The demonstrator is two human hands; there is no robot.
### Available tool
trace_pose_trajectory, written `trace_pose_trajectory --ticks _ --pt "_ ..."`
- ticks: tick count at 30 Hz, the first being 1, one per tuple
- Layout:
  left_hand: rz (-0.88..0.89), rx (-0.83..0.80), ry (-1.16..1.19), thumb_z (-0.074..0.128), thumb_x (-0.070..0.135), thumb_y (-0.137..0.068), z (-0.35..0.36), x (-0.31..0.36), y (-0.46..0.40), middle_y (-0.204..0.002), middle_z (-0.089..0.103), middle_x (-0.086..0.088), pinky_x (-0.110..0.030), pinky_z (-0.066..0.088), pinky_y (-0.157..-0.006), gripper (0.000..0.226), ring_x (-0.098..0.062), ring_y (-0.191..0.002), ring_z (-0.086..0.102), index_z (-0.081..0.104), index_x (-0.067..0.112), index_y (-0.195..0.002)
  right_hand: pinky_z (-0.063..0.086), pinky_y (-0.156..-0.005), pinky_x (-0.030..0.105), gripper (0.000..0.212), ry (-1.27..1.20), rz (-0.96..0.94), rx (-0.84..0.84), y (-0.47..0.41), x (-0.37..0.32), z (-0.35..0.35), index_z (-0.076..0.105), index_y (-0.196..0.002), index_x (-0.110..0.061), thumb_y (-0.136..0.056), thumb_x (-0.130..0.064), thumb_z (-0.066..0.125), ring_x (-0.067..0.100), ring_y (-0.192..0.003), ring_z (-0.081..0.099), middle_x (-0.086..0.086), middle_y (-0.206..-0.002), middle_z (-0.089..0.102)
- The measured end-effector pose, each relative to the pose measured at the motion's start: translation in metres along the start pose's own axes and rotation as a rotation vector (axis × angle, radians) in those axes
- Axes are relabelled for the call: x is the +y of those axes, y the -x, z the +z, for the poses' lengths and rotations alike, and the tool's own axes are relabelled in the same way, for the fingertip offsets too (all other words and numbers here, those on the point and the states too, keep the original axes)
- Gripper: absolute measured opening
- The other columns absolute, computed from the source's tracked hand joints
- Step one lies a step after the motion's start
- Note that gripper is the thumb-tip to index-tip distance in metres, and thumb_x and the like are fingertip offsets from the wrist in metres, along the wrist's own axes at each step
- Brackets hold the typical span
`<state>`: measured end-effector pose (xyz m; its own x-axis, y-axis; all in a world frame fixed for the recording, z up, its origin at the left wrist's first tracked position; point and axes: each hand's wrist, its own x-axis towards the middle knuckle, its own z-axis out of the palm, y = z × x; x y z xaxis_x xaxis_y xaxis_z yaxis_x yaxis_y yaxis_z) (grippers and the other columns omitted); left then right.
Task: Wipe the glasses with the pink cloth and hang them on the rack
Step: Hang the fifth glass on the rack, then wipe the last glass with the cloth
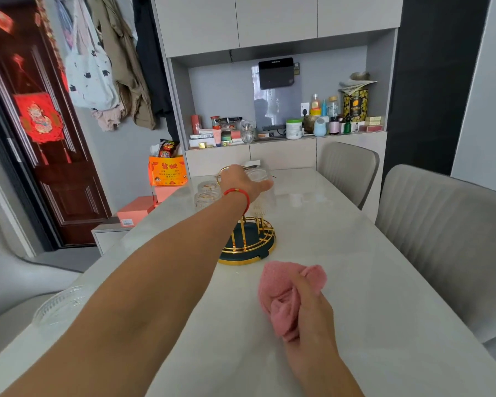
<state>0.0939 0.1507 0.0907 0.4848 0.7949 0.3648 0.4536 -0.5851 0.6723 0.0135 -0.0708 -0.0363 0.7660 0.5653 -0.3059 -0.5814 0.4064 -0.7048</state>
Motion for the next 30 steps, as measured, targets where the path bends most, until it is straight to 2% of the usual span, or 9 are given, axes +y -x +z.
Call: trace_pose_trajectory --ticks 3,7,12,15,21,23,26,28,30 --pt "0.046 -0.008 -0.215 0.073 0.078 -0.069 0.015 -0.015 -0.003 -0.090 0.070 -0.006 -0.032 0.054 -0.076 0.068 -0.024 -0.097 0.063 0.063 0.014 -0.090 0.058 -0.088 0.053 0.038 -0.140 0.081 -0.138 -0.006 0.002 -0.004 0.064 -0.126 -0.016 -0.090 -0.025 0.071 0.030 -0.094 0.075 0.004 -0.111 0.069" --pt "0.111 -0.079 -0.374 0.063 0.084 -0.071 0.022 -0.025 0.001 -0.113 0.070 -0.014 -0.043 0.054 -0.094 0.069 -0.035 -0.124 0.056 0.060 0.019 -0.093 0.030 -0.098 0.084 0.041 -0.263 0.234 -0.345 -0.008 -0.002 -0.009 0.068 -0.126 -0.021 -0.098 -0.045 0.050 0.044 -0.121 0.060 0.017 -0.127 0.070" --pt "0.398 -0.059 -0.476 0.062 0.056 -0.089 -0.028 -0.026 0.042 -0.135 0.056 -0.013 -0.047 0.038 -0.110 0.059 -0.035 -0.133 0.039 0.061 0.017 -0.134 0.038 -0.098 0.056 0.042 -0.205 0.257 -0.395 0.001 -0.009 -0.008 0.075 -0.114 -0.017 -0.095 -0.040 0.046 0.038 -0.121 0.060 0.016 -0.125 0.071" --pt "0.448 -0.142 -0.479 0.058 0.055 -0.083 -0.085 -0.063 0.085 -0.126 0.063 -0.005 -0.043 0.039 -0.108 0.050 -0.028 -0.127 0.044 0.069 0.028 -0.123 0.045 -0.105 0.051 0.045 -0.121 0.153 -0.366 0.006 -0.010 -0.004 0.065 -0.128 -0.010 -0.100 -0.035 0.041 0.035 -0.117 0.067 0.018 -0.121 0.072" --pt "0.211 -0.068 -0.292 0.077 0.044 -0.085 -0.215 -0.169 0.175 -0.131 0.058 0.004 -0.035 0.035 -0.111 0.046 -0.019 -0.134 0.041 0.067 0.029 -0.127 0.050 -0.082 0.050 0.042 0.029 0.156 -0.395 0.032 0.018 0.020 0.070 -0.113 -0.007 -0.095 -0.042 0.054 0.033 -0.083 0.077 0.019 -0.104 0.077" --pt "0.077 0.028 -0.152 0.084 0.045 -0.079 -0.236 -0.204 0.198 -0.140 0.048 0.007 -0.036 0.034 -0.115 0.065 -0.016 -0.137 0.038 0.058 0.032 -0.137 0.060 -0.073 0.044 0.044 0.024 0.189 -0.433 0.039 0.035 0.032 0.067 -0.115 -0.009 -0.083 -0.038 0.072 0.027 -0.083 0.077 0.014 -0.100 0.077" --pt "-0.188 0.075 0.040 0.093 0.041 -0.069 -0.230 -0.248 0.222 -0.146 0.039 0.002 -0.044 0.040 -0.114 0.109 -0.020 -0.137 0.040 0.029 0.028 -0.156 0.057 -0.049 0.025 0.018 0.104 0.203 -0.418 0.045 0.057 0.047 0.062 -0.111 -0.003 -0.095 -0.012 0.060 0.014 -0.058 0.071 0.006 -0.074 0.074" --pt "-0.330 0.013 0.163 0.096 0.041 -0.065 -0.214 -0.268 0.230 -0.145 0.046 0.000 -0.042 0.043 -0.113 0.120 -0.021 -0.133 0.048 0.023 0.024 -0.158 0.060 -0.068 0.037 0.027 0.134 0.193 -0.375 0.053 0.068 0.055 0.058 -0.121 0.001 -0.094 -0.002 0.052 0.022 -0.072 0.072 0.012 -0.086 0.073" --pt "-0.374 0.004 0.231 0.092 0.055 -0.055 -0.200 -0.284 0.233 -0.133 0.061 0.002 -0.042 0.049 -0.107 0.107 -0.021 -0.122 0.060 0.043 0.025 -0.144 0.050 -0.101 0.057 0.043 0.065 0.222 -0.357 0.058 0.074 0.054 0.058 -0.128 -0.004 -0.085 -0.005 0.056 0.035 -0.107 0.070 0.019 -0.116 0.072"
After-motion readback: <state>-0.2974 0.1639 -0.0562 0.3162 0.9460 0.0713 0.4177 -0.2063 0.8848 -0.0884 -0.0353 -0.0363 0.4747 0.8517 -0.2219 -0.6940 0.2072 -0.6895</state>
